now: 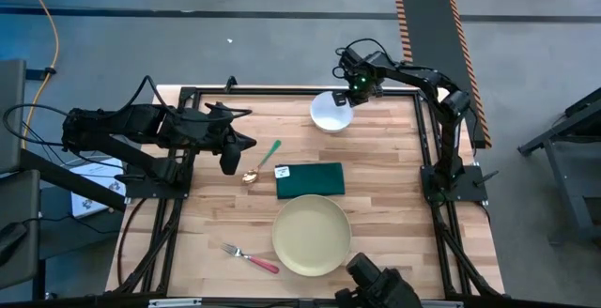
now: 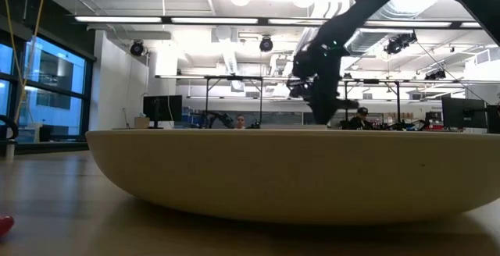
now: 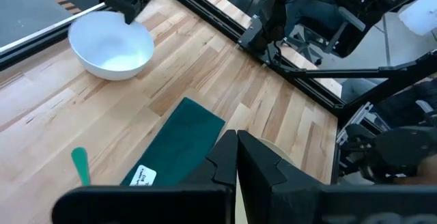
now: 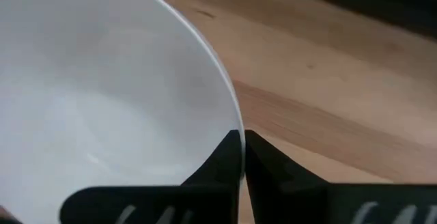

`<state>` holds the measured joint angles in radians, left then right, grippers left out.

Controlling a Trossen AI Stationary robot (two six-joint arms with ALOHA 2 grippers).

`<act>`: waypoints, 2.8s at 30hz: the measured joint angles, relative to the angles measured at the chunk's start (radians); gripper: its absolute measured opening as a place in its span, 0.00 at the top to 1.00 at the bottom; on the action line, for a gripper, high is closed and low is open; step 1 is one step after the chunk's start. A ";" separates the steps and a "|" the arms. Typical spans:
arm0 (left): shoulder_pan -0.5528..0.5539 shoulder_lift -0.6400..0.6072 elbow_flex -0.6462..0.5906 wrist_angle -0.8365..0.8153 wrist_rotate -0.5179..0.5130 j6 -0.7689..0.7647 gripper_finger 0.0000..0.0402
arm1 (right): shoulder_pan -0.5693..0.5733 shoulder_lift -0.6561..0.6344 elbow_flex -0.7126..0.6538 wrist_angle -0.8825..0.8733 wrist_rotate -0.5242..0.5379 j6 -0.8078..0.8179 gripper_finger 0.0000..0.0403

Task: Set table place
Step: Put the white bowl on top of the yellow plate

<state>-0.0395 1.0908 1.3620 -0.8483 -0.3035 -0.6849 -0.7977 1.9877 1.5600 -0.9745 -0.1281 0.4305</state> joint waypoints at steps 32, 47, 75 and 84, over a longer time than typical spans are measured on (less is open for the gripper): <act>0.001 0.000 0.000 -0.046 -0.001 0.007 1.00 | 0.354 -0.314 0.516 -0.334 0.153 -0.049 1.00; 0.001 0.000 0.000 -0.062 -0.001 0.007 1.00 | 0.759 -0.556 0.132 -0.200 0.279 0.267 1.00; 0.000 0.000 0.000 -0.127 0.024 -0.003 1.00 | 1.087 -0.414 -0.135 0.071 0.047 0.707 1.00; 0.000 0.000 0.000 -0.155 0.024 0.002 1.00 | 1.086 -0.356 -0.135 0.102 0.039 0.713 1.00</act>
<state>-0.0395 1.0904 1.3617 -1.0031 -0.2796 -0.6826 0.2878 1.6318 1.4250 -0.8721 -0.0887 1.1435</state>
